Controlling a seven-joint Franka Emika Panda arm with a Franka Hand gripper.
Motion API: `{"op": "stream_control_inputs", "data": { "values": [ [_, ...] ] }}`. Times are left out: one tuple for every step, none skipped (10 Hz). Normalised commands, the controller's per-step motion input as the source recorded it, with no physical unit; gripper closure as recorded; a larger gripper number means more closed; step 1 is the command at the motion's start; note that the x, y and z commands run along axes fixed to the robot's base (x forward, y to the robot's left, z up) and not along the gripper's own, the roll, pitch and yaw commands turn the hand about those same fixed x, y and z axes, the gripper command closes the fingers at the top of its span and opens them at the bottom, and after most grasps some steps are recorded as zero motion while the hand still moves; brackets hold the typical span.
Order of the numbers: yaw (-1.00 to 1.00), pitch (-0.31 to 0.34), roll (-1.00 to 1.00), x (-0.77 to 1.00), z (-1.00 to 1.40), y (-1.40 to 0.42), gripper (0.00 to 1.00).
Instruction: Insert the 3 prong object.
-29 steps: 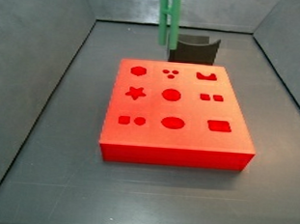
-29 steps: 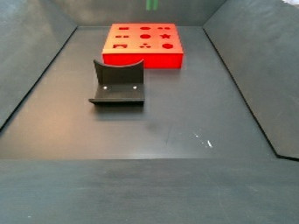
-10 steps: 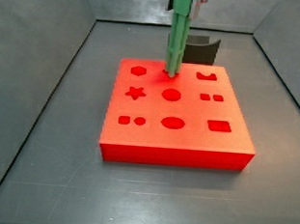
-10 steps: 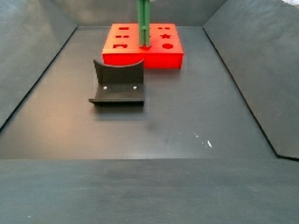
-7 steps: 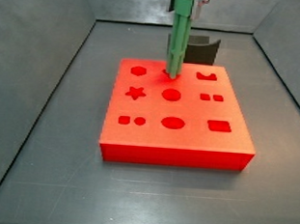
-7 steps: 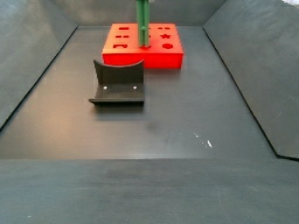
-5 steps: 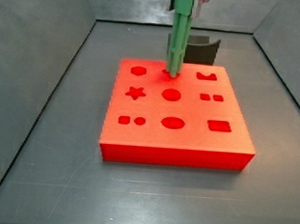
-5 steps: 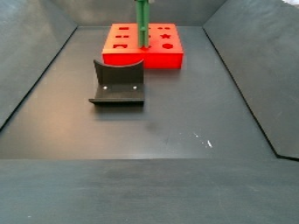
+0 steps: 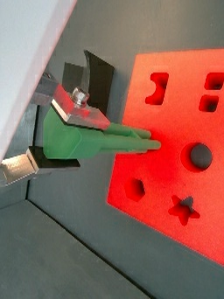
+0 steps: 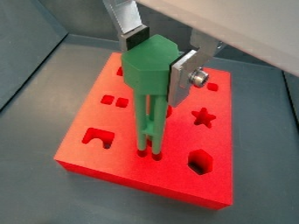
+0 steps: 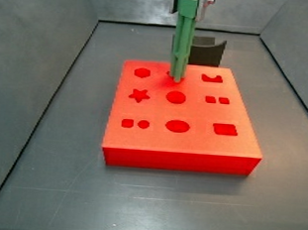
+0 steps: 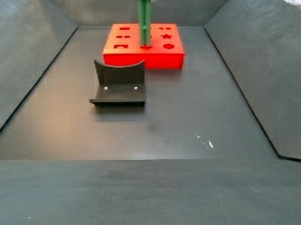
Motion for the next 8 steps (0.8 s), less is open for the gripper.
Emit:
{"op": "stream_control_inputs", "data": {
  "values": [
    [0.00,0.000,-0.02,-0.04,0.00,0.13,1.00],
    [0.00,0.000,-0.02,-0.09,0.00,0.09,1.00],
    [0.00,0.000,0.00,0.00,-0.03,0.00,1.00],
    [0.00,0.000,0.00,0.06,-0.05,0.00,1.00],
    [0.00,0.000,0.00,0.10,-0.24,0.00,1.00],
    [-0.01,0.001,0.01,0.16,-0.63,0.00,1.00],
    [-0.06,0.073,0.06,0.28,-0.83,0.00,1.00],
    [-0.08,0.101,0.13,0.29,-0.75,0.00,1.00]
  ]
}}
